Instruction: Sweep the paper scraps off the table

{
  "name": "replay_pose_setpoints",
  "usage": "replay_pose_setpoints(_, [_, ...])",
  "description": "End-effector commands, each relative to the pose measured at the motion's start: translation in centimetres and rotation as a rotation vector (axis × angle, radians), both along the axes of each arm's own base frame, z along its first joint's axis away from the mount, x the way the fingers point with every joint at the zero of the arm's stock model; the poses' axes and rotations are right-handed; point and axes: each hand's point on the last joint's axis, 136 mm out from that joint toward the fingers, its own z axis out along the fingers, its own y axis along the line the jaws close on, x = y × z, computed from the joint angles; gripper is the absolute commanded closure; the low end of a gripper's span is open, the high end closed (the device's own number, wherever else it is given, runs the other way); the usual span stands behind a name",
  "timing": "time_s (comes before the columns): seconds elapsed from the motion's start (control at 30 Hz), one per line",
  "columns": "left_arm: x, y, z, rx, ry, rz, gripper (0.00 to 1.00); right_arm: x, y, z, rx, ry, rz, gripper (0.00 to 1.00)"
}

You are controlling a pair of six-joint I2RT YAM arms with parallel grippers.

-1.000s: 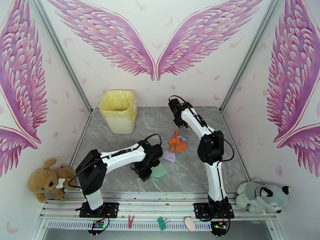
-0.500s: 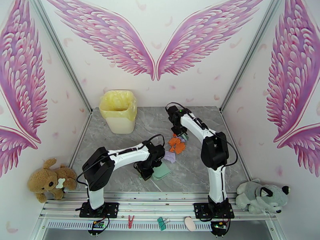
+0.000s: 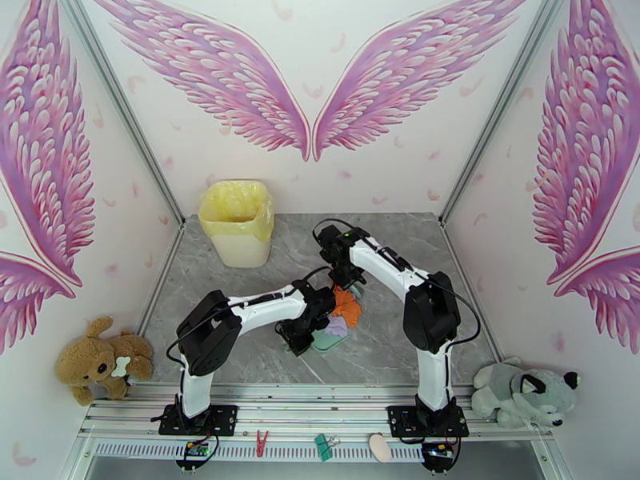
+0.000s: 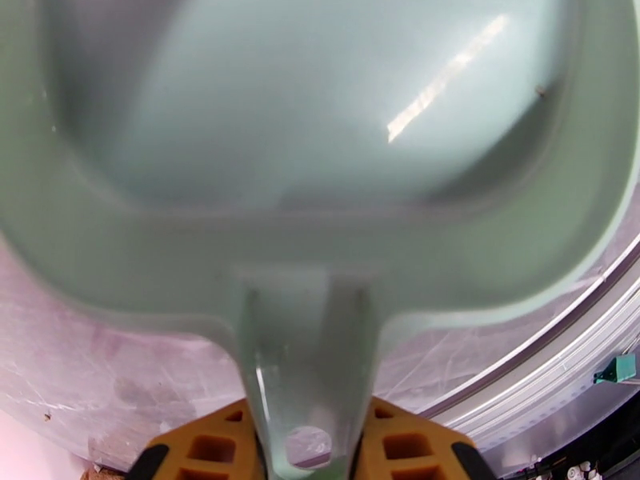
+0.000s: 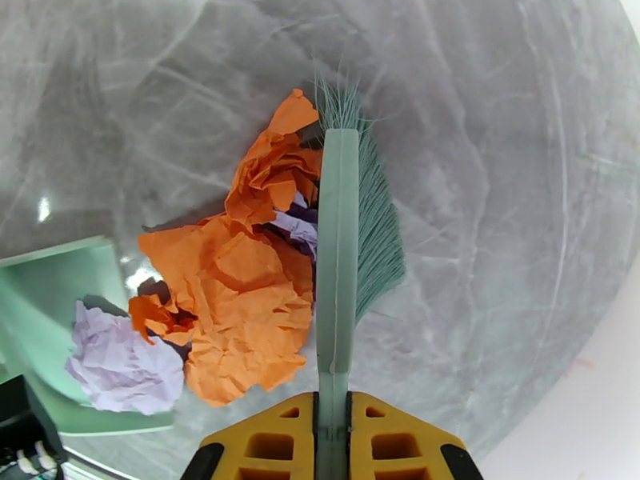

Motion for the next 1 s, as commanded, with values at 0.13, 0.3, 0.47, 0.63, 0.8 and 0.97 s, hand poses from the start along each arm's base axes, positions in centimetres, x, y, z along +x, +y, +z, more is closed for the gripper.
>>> replay_pose_setpoints(0.13, [1.8, -1.9, -1.2, -0.051, -0.043, -0.007, 1.00, -5.1, 2.5, 0.9, 0.114, 0.180, -0.017, 1.00])
replay_pose_setpoints(0.3, [2.6, -2.6, -1.2, -0.082, -0.077, 0.003, 1.00, -6.3, 3.1, 2.2, 0.176, 0.222, -0.050, 1.00])
replay_pose_setpoints(0.47, [3.4, -3.4, -1.0, -0.121, -0.121, 0.027, 1.00, -7.9, 2.7, 2.4, 0.178, 0.270, -0.074, 1.00])
replay_pose_setpoints(0.63, [3.8, -4.0, -0.7, -0.174, -0.160, 0.058, 0.96, -9.0, 2.0, 2.6, 0.163, 0.301, -0.069, 1.00])
replay_pose_setpoints(0.8, [3.2, -3.4, -1.0, -0.166, -0.146, 0.069, 0.91, -8.8, 0.5, 3.6, 0.140, 0.270, -0.113, 1.00])
replay_pose_setpoints(0.97, [2.4, -2.3, -0.7, -0.149, -0.133, 0.066, 0.89, -6.9, -0.7, 5.0, 0.163, 0.211, -0.194, 1.00])
